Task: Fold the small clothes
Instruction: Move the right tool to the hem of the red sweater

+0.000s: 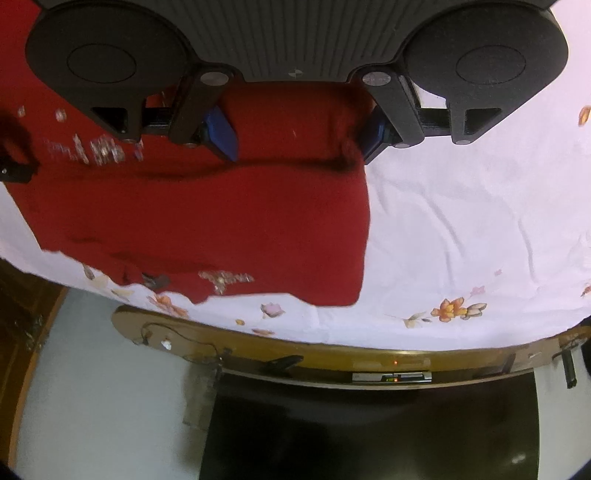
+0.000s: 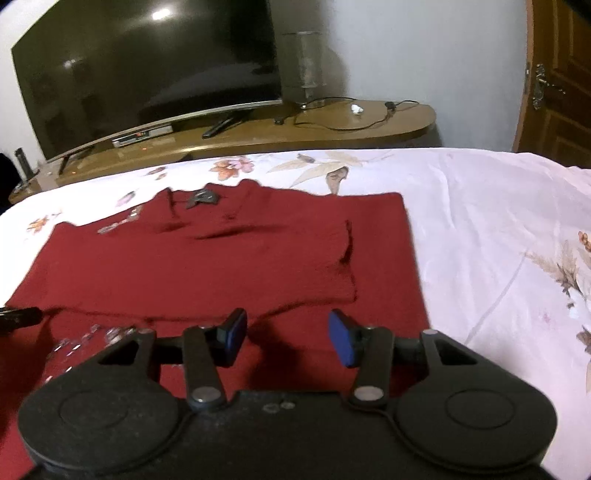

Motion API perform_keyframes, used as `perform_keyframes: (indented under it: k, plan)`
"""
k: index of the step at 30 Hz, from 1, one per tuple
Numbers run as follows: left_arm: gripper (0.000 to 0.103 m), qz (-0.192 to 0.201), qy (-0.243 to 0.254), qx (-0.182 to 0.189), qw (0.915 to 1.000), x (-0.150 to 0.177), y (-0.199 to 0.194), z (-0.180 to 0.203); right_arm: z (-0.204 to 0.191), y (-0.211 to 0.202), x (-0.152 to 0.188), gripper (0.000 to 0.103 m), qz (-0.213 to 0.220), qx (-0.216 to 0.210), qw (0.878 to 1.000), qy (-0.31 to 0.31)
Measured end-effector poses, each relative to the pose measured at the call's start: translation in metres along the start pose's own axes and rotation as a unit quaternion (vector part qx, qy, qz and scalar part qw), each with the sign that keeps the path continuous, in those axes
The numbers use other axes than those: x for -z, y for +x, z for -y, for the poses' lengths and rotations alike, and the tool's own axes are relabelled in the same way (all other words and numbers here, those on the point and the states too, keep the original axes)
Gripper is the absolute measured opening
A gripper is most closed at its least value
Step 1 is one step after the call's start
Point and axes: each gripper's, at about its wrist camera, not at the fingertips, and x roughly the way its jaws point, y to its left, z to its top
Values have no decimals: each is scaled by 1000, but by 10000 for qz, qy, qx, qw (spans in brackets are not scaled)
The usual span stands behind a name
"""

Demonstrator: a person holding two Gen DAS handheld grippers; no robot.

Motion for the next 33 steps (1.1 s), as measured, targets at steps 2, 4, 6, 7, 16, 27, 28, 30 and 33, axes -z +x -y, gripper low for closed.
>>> perform_keyframes:
  k: [2,4,6,7,16,27,28,30,33]
  plan:
    - [69,-86,17,-39,10000,9,0,3,-3,-4,9,51,-53,-36,10000,-44]
    - [69,-25,87,-132,9999,16,-5,7,-3,4,19,52,-310,-10,9994,-117]
    - [69,-56,11,-102,9999,19,-13,9,-6,-2,22,52,-247,6,9993,-283]
    - [69,-59,-2,-90,9999,20,-18,10,-6,-6,21,51,-236,-88,9994,-250]
    - [69,-14,164,-118,9998,42,-77,27,3,-52,43,55,-223,-474,9983,-271]
    - [69,-332,39,212,9992,114,-159,4,16,-145,111,61,-293,-539,9981,63]
    - [69,-370,10,236,9990,122,-165,0,19,-154,118,61,-302,-501,9982,120]
    - [69,-450,-68,254,9986,136,-178,-9,21,-169,132,61,-345,-423,9982,229]
    - [69,-505,-203,295,9981,156,-197,-21,22,-187,153,61,-478,-307,9978,354]
